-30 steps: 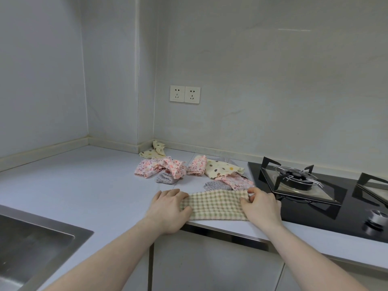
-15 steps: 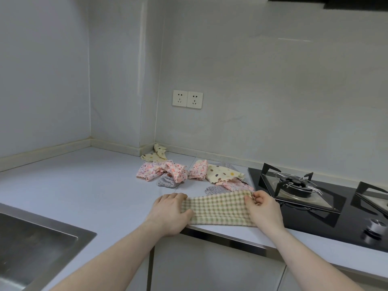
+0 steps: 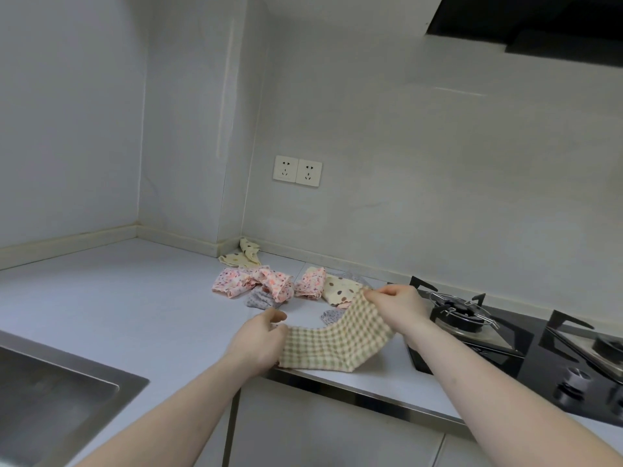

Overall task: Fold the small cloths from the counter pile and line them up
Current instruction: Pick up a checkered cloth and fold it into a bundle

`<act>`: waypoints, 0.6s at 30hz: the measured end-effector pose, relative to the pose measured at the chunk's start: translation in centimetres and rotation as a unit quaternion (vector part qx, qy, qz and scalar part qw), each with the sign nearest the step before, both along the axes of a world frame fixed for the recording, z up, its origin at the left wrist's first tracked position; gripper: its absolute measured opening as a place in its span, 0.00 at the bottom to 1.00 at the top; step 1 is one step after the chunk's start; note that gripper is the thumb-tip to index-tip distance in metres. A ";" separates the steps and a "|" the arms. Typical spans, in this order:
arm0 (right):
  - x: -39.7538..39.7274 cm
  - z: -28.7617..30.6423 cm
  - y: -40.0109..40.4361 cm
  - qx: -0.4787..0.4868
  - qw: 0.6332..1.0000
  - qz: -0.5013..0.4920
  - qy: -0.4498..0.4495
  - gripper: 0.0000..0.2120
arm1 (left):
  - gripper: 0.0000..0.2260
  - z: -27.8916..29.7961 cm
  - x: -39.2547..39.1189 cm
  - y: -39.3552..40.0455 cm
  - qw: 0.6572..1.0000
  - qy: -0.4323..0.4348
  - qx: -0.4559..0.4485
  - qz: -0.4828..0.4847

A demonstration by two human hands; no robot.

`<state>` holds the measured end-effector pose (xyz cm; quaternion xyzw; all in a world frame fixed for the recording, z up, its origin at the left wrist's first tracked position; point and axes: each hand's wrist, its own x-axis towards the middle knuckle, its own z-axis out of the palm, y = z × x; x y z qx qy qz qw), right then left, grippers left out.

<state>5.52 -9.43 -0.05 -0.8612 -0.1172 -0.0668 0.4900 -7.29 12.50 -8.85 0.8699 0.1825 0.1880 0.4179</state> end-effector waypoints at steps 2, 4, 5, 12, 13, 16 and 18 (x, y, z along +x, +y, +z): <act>-0.7 0.7 1.4 0.005 1.000 0.015 0.012 0.07 | 0.17 0.0 0.0 0.0 1.000 -0.014 -0.013 0.000; -1.4 0.8 2.9 0.000 0.999 0.044 0.026 0.06 | 0.16 0.1 -0.1 0.0 0.999 -0.025 -0.023 0.003; -1.8 0.7 3.6 -0.006 0.998 0.059 0.032 0.06 | 0.16 0.1 -0.1 0.0 0.999 -0.028 -0.026 0.003; -3.9 -1.4 7.9 -0.029 0.992 0.099 0.077 0.07 | 0.17 0.3 -0.2 0.1 0.997 -0.048 -0.058 0.017; -4.2 -1.6 8.3 -0.020 0.990 0.105 0.090 0.05 | 0.16 0.3 -0.1 0.2 0.996 -0.052 -0.063 0.024; -4.8 -2.2 9.1 -0.005 0.981 0.134 0.142 0.03 | 0.14 0.3 -0.1 0.2 0.995 -0.059 -0.072 0.042; -4.9 -2.7 9.2 -0.022 0.973 0.164 0.163 0.03 | 0.14 0.3 -0.1 0.1 0.995 -0.058 -0.067 0.043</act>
